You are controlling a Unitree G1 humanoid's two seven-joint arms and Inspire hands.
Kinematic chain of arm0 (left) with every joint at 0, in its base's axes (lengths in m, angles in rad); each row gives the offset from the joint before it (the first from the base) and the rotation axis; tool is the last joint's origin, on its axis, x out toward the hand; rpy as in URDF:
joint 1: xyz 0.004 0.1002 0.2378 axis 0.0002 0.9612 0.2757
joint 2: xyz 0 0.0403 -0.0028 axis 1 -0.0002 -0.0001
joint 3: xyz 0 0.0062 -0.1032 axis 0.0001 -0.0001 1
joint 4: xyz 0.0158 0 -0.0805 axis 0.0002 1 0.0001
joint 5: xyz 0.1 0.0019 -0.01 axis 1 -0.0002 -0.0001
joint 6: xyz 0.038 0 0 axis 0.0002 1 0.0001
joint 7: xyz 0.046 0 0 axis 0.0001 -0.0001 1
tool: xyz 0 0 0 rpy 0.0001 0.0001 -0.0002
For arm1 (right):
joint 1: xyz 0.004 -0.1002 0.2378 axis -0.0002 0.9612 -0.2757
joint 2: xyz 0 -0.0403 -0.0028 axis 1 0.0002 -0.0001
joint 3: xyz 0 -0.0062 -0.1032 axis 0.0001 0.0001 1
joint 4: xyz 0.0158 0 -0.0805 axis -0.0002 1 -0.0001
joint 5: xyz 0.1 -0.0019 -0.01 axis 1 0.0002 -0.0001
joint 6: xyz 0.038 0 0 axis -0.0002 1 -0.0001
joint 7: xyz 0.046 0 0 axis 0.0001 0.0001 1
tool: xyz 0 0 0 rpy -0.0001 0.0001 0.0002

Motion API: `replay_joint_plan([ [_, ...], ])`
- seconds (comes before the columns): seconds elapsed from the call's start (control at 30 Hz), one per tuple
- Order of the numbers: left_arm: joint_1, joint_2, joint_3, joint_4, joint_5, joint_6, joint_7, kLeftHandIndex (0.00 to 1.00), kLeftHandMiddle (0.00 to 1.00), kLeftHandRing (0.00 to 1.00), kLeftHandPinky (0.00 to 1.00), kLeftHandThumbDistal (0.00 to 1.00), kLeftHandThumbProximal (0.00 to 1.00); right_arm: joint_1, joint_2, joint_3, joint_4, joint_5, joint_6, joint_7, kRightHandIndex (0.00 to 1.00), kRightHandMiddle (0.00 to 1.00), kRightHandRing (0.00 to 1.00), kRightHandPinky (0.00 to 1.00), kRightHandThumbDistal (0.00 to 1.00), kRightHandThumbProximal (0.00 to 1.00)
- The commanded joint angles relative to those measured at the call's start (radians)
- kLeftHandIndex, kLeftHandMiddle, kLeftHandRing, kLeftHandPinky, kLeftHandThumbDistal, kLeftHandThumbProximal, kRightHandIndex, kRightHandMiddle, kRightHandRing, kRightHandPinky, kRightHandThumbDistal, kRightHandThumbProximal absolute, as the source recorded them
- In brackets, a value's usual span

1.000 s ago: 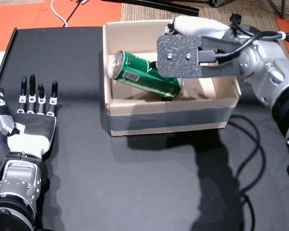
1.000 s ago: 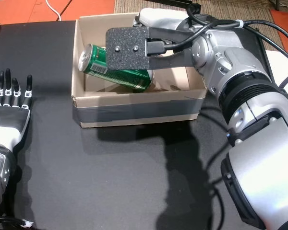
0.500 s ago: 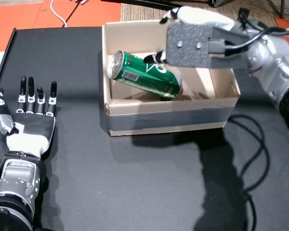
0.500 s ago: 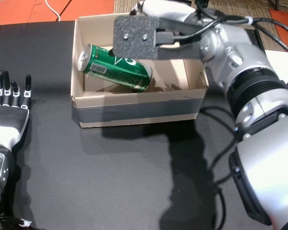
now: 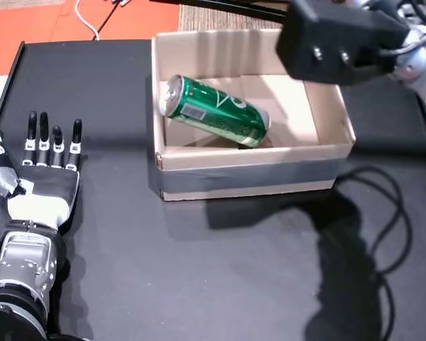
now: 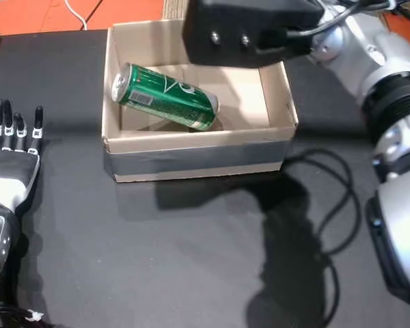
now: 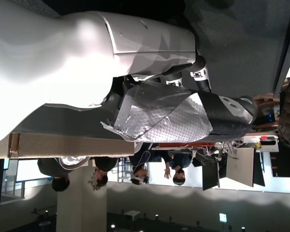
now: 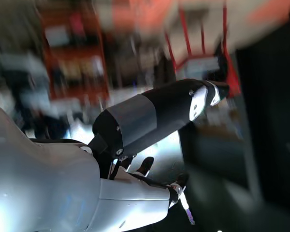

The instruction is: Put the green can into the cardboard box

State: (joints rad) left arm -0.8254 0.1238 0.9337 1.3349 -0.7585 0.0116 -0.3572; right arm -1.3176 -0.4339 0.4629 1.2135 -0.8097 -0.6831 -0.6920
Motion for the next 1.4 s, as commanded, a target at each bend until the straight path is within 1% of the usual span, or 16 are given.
replay_joint_plan([
  [0.0,0.032,0.005,-0.002,0.018,0.01,0.007,0.019,0.59,0.28,0.39,0.71,0.65,0.82,0.028,-0.057,0.025,-0.071,-0.07,-0.005,-0.212,0.84,0.91,0.93,0.92,1.0,0.51],
  [0.23,0.03,0.008,-0.001,0.017,0.008,0.012,0.026,0.57,0.27,0.41,0.7,0.63,0.82,0.187,-0.22,-0.035,-0.361,-0.16,0.045,-0.533,0.76,0.85,0.87,0.86,0.99,0.55],
  [0.37,0.037,0.009,0.001,0.017,0.006,0.015,0.004,0.57,0.27,0.41,0.71,0.62,0.8,0.407,-0.319,-0.14,-0.62,-0.184,0.154,-0.62,0.75,0.84,0.87,0.86,0.91,0.54],
  [0.43,0.039,0.01,0.0,0.017,0.007,0.016,-0.003,0.56,0.26,0.4,0.71,0.63,0.79,0.523,-0.354,-0.2,-0.736,-0.186,0.188,-0.641,0.75,0.84,0.88,0.86,0.95,0.54],
  [0.5,0.037,0.01,0.0,0.017,0.008,0.013,0.007,0.56,0.25,0.39,0.7,0.63,0.79,0.647,-0.385,-0.26,-0.844,-0.187,0.211,-0.656,0.77,0.83,0.87,0.87,0.89,0.56],
  [0.6,0.038,0.013,-0.002,0.017,0.01,0.012,0.008,0.57,0.25,0.38,0.7,0.66,0.78,0.821,-0.397,-0.336,-0.971,-0.184,0.195,-0.715,0.75,0.77,0.8,0.8,0.99,0.51],
  [0.7,0.039,0.015,-0.009,0.016,0.017,0.006,0.006,0.56,0.28,0.41,0.71,0.65,0.81,0.953,-0.411,-0.392,-1.036,-0.178,0.136,-0.745,0.7,0.76,0.78,0.79,1.0,0.5],
  [0.83,0.04,0.019,-0.005,0.016,0.011,0.013,-0.003,0.57,0.28,0.41,0.74,0.64,0.79,1.106,-0.437,-0.416,-1.013,-0.09,-0.113,-0.729,0.69,0.75,0.79,0.85,0.94,0.43],
  [0.87,0.04,0.021,-0.003,0.016,0.009,0.016,-0.002,0.57,0.28,0.41,0.73,0.65,0.79,1.137,-0.425,-0.418,-1.001,-0.074,-0.149,-0.713,0.67,0.74,0.78,0.85,0.94,0.51],
  [0.93,0.039,0.024,0.0,0.016,0.008,0.021,-0.005,0.58,0.26,0.4,0.71,0.65,0.79,1.193,-0.408,-0.4,-0.97,-0.012,-0.226,-0.619,0.66,0.73,0.79,0.89,1.0,0.56],
  [1.03,0.04,0.026,0.001,0.016,0.009,0.023,-0.014,0.57,0.26,0.39,0.7,0.67,0.78,1.24,-0.367,-0.365,-0.9,0.049,-0.296,-0.479,0.63,0.72,0.8,0.88,0.98,0.64],
  [1.13,0.04,0.029,-0.005,0.016,0.017,0.018,-0.011,0.56,0.26,0.4,0.71,0.65,0.8,1.256,-0.315,-0.319,-0.807,0.115,-0.387,-0.338,0.67,0.74,0.83,0.9,0.9,0.54],
  [1.23,0.039,0.031,-0.009,0.015,0.02,0.016,-0.012,0.58,0.29,0.42,0.73,0.61,0.83,1.247,-0.258,-0.272,-0.688,0.181,-0.475,-0.207,0.71,0.78,0.87,0.92,0.87,0.5],
  [1.3,0.038,0.033,-0.007,0.015,0.018,0.015,-0.003,0.58,0.28,0.41,0.73,0.62,0.83,1.234,-0.21,-0.26,-0.611,0.199,-0.515,-0.154,0.69,0.78,0.87,0.91,0.97,0.39],
  [1.33,0.038,0.035,-0.005,0.016,0.017,0.018,-0.003,0.58,0.27,0.4,0.72,0.63,0.82,1.23,-0.183,-0.259,-0.573,0.188,-0.531,-0.146,0.68,0.77,0.86,0.91,0.96,0.36],
  [1.37,0.037,0.036,-0.003,0.016,0.015,0.021,-0.002,0.57,0.26,0.4,0.72,0.63,0.81,1.224,-0.155,-0.259,-0.531,0.175,-0.546,-0.144,0.66,0.76,0.85,0.92,0.99,0.37],
])
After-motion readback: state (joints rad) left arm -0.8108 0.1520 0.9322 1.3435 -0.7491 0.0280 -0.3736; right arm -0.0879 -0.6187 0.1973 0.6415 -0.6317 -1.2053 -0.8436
